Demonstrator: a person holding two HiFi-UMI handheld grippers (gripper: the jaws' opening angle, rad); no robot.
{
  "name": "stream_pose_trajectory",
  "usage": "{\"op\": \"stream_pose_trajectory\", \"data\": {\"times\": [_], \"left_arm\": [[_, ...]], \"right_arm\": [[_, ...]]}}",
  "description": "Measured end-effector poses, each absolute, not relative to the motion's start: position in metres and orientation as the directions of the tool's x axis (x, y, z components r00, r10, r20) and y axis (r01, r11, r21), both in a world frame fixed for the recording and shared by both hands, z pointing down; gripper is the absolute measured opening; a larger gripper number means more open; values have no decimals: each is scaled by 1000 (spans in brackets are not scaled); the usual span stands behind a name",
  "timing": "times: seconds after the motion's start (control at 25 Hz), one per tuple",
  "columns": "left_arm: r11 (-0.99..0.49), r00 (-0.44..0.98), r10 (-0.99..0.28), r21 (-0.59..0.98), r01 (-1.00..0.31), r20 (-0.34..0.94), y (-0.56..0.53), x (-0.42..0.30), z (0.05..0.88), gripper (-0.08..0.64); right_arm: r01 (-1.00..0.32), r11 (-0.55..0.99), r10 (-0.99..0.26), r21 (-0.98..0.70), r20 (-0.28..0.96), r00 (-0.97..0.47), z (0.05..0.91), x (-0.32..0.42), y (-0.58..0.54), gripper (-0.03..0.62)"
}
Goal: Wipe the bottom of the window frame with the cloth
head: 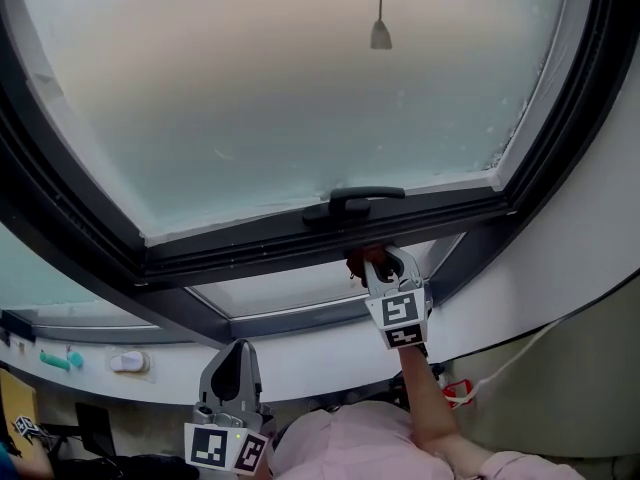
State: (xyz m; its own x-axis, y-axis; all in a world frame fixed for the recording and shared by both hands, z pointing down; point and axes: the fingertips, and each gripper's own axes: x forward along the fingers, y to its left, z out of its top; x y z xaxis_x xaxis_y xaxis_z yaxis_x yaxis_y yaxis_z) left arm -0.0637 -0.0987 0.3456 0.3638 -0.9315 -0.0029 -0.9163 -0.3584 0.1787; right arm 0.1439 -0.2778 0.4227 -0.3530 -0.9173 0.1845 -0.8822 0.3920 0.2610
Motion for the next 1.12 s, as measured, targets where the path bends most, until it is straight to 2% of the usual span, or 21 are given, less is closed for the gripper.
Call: {"op": "stream_pose_trajectory", "data": {"times": [0.56,0.68,1.12], "left_arm": [[-372,377,-926,187,-909,-10,-110,-43,346,-5],[-372,375,-927,182,-910,-15,-113,-39,345,-5],[-374,376,-926,177,-910,-23,-122,-26,343,-5]], "right_arm": [[-935,299,-946,192,188,-264,422,200,-284,61],[-930,288,-950,229,186,-249,424,213,-287,60],[-915,328,-939,235,186,-288,423,215,-287,60]]}}
